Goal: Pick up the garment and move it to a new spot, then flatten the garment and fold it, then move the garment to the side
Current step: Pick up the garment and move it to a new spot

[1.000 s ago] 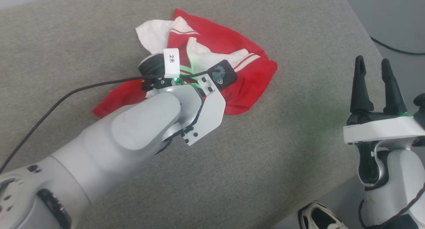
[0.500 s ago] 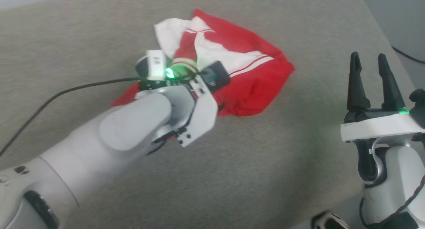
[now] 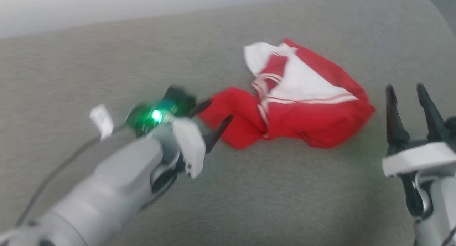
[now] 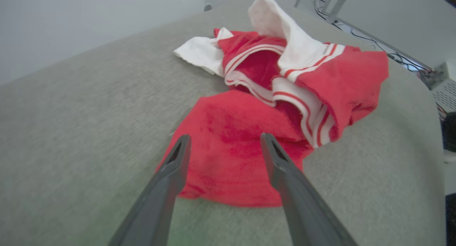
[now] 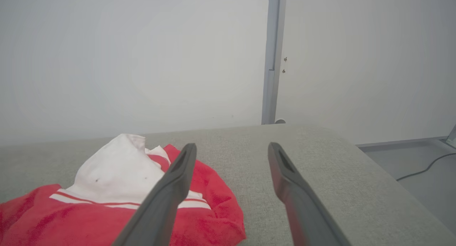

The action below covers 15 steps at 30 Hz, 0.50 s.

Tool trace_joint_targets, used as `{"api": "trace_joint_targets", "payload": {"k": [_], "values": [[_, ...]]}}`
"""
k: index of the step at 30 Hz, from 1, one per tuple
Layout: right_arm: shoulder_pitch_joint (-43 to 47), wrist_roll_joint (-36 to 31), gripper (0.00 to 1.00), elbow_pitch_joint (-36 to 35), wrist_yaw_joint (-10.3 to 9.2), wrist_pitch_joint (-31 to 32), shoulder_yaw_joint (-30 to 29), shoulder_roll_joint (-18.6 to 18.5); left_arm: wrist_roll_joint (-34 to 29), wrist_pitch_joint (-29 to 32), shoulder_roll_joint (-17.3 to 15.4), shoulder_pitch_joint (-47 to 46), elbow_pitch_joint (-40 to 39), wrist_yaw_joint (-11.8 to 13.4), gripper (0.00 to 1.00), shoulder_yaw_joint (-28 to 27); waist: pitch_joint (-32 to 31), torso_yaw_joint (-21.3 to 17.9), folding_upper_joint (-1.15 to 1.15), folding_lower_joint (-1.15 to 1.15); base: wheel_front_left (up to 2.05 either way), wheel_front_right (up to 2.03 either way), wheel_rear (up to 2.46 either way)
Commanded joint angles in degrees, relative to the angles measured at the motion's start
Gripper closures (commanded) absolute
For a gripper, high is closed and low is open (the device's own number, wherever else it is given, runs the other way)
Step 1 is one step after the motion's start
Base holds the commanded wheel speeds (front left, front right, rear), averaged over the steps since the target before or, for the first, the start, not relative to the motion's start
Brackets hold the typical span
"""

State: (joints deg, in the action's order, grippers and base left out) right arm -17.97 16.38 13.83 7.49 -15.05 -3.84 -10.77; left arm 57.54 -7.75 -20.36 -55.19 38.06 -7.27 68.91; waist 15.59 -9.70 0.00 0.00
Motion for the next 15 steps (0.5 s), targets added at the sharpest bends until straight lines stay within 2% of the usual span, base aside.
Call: {"api": "trace_joint_targets", "payload": {"k": [1,7,11,12,15], "values": [[1.77,-0.53,0.0,0.88,0.01,-0.15,-0.29,-1.09,1.71,-3.24,0.42,3.63,1.73,0.73,0.0,-1.3,-4.18,5.46,0.0,0.0,0.0,0.0,0.0],[5.82,-1.07,0.0,2.05,0.01,-0.16,-1.41,-3.56,4.08,-7.4,0.47,13.5,4.88,2.18,0.0,-7.1,-7.17,11.1,0.0,0.0,0.0,0.0,0.0],[8.07,-1.4,0.0,1.83,0.01,-0.16,-2.43,-4.38,0.22,-7.46,-0.67,20.39,1.58,4.08,0.0,-17.15,-8.78,13.75,0.0,0.0,0.0,0.0,0.0],[8.07,-1.4,0.0,1.83,0.01,-0.16,-2.43,-4.38,0.22,-7.46,-0.67,20.39,1.58,4.08,0.0,-17.15,-8.78,13.75,0.0,0.0,0.0,0.0,0.0],[9.31,-1.67,0.0,1.56,0.01,-0.16,-3.0,-4.41,-4.21,-7.49,-1.36,26.75,-2.36,5.47,0.0,-25.83,-10.05,14.55,0.0,0.0,0.0,0.0,0.0]]}}
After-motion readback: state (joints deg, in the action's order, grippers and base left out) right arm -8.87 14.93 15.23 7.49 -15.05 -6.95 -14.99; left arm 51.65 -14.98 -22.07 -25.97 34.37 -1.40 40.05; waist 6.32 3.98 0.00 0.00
